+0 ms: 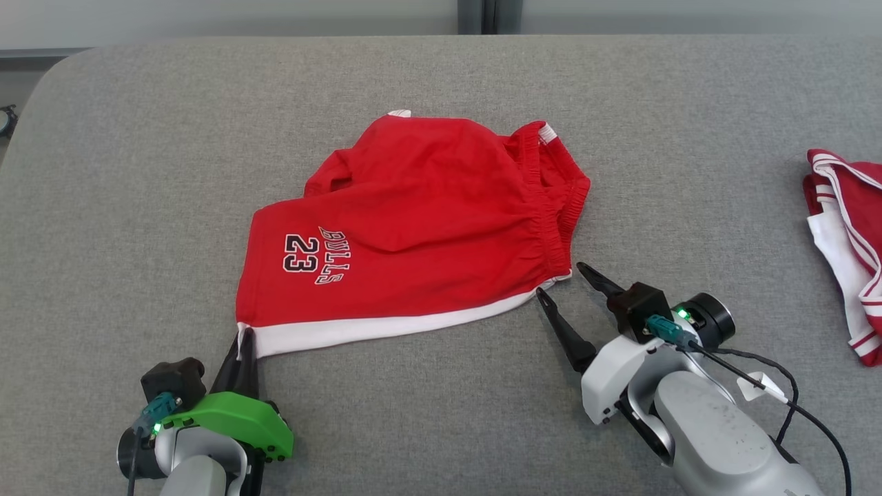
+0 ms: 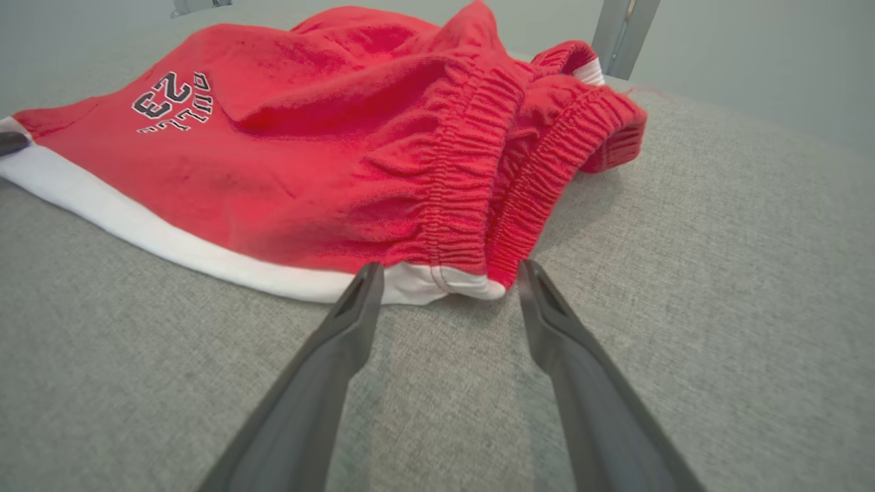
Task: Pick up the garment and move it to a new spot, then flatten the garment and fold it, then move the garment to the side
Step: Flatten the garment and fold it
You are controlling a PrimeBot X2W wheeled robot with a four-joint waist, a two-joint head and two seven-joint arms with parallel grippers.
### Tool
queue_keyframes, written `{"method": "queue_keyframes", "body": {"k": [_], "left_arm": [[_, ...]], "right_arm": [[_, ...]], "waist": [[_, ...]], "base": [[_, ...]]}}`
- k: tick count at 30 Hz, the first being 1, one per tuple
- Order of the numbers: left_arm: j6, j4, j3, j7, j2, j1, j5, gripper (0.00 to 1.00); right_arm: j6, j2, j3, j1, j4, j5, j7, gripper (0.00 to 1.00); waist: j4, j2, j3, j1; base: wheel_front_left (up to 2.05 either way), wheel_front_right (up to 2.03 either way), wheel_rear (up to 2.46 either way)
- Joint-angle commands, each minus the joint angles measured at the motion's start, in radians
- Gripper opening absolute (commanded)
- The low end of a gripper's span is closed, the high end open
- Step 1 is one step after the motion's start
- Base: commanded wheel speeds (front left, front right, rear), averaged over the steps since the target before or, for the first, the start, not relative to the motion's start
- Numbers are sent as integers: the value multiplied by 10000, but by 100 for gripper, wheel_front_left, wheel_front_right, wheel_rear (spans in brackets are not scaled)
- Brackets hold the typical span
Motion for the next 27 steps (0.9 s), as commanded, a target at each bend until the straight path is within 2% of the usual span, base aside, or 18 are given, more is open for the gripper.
{"method": "queue_keyframes", "body": {"k": [1, 10, 12, 14, 16, 17, 22, 27], "left_arm": [[-27, -55, -23, -23, 41, -130, -58, 0], [-28, -129, -141, -23, 41, -240, -116, 0], [-28, -136, -162, -23, 41, -279, -126, 0], [-28, -154, -161, -23, 41, -297, -109, 0], [-28, -156, -164, -23, 41, -298, -106, 0], [-28, -169, -167, -23, 40, -303, -108, 0], [-28, -129, -109, -23, 41, -82, -22, 0], [-28, -129, 198, -23, 41, 376, 194, 0]], "right_arm": [[-13, -106, 200, -199, 111, 50, -27, 100], [-13, -384, 1110, -724, 614, 34, -27, 100], [-13, -396, 1387, -896, 767, 93, -27, 95], [-13, -394, 1577, -1051, 925, 160, -27, 65], [-13, -396, 1730, -1164, 1054, 236, -27, 15], [-13, -395, 1783, -1205, 1101, 269, -27, 0], [-13, -422, 1786, -1082, 1090, 540, -27, 0], [-13, -376, 1522, -438, 787, 855, -27, 0]], "waist": [[72, 0, 54, 0], [137, 0, 171, 0], [152, 0, 211, 0], [159, 0, 230, 0], [168, 0, 237, 0], [170, 0, 234, 0], [89, 0, -33, 0], [-213, 0, -808, 0]], "base": [[0, 0, 0], [0, 0, 0], [0, 0, 0], [0, 0, 0], [0, 0, 0], [0, 0, 0], [0, 0, 0], [0, 0, 0]]}}
